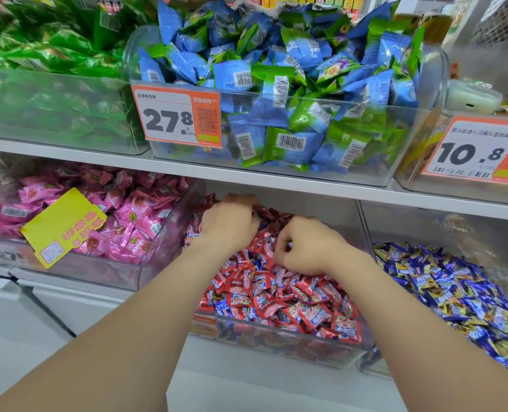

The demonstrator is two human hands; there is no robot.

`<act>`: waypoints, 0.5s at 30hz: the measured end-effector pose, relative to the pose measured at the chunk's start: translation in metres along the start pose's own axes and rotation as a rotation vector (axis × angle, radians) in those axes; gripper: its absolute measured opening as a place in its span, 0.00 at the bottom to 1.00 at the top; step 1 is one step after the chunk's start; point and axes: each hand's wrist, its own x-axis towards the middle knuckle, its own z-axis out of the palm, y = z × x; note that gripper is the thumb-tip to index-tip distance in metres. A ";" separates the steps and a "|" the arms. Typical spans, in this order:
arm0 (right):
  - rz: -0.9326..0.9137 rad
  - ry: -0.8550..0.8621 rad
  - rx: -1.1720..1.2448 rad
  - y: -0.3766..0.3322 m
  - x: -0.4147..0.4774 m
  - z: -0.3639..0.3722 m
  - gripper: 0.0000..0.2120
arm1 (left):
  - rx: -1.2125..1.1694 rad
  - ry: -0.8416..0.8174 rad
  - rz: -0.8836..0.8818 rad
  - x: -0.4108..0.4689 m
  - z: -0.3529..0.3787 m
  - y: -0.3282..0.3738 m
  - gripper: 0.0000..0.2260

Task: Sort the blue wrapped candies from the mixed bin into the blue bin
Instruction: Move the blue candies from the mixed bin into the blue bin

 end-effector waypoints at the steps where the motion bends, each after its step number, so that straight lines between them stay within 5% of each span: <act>1: -0.055 -0.055 0.024 0.000 -0.004 -0.002 0.05 | 0.030 0.001 0.018 0.003 0.004 0.002 0.14; 6: -0.155 -0.202 0.101 0.000 -0.019 -0.013 0.13 | 0.206 -0.064 0.027 0.013 0.020 0.003 0.21; 8: -0.108 -0.089 0.097 0.007 -0.016 -0.013 0.19 | 0.251 -0.065 0.030 0.015 0.022 0.003 0.24; 11: -0.042 0.153 0.011 0.018 -0.006 -0.010 0.13 | 0.293 -0.077 0.068 0.013 0.023 0.002 0.24; 15: 0.014 0.259 -0.029 0.023 0.006 -0.005 0.12 | 0.185 -0.133 0.079 0.010 0.017 -0.007 0.17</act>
